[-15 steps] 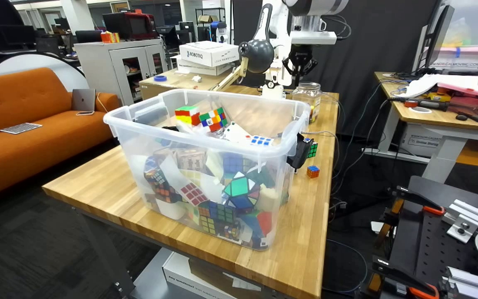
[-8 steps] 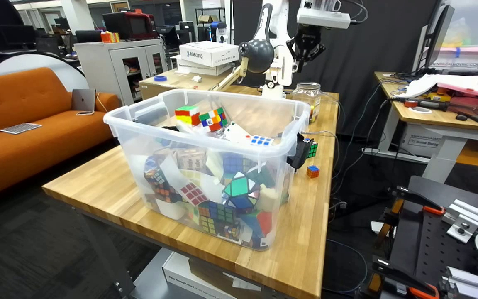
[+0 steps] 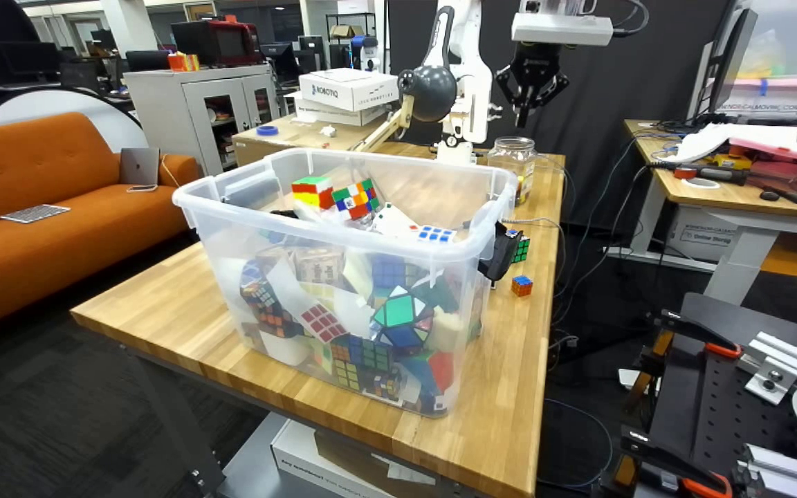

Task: Switch on the desk lamp

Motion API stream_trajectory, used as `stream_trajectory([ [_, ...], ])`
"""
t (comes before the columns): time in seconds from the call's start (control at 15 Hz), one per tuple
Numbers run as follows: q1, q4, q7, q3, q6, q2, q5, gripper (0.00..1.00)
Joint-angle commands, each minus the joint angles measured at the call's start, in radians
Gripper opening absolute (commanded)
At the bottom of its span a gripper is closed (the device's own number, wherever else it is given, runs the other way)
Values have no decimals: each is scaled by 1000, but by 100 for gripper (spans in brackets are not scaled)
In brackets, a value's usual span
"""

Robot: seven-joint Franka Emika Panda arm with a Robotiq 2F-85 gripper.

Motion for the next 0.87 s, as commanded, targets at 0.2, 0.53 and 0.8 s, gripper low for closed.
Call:
stream_trajectory([
  [0.2,-22,-12,18,25,-2,-11,3,26],
  [0.53,-23,-14,19,25,-2,-13,3,28],
  [0.8,-23,-14,19,25,-2,-13,3,28],
])
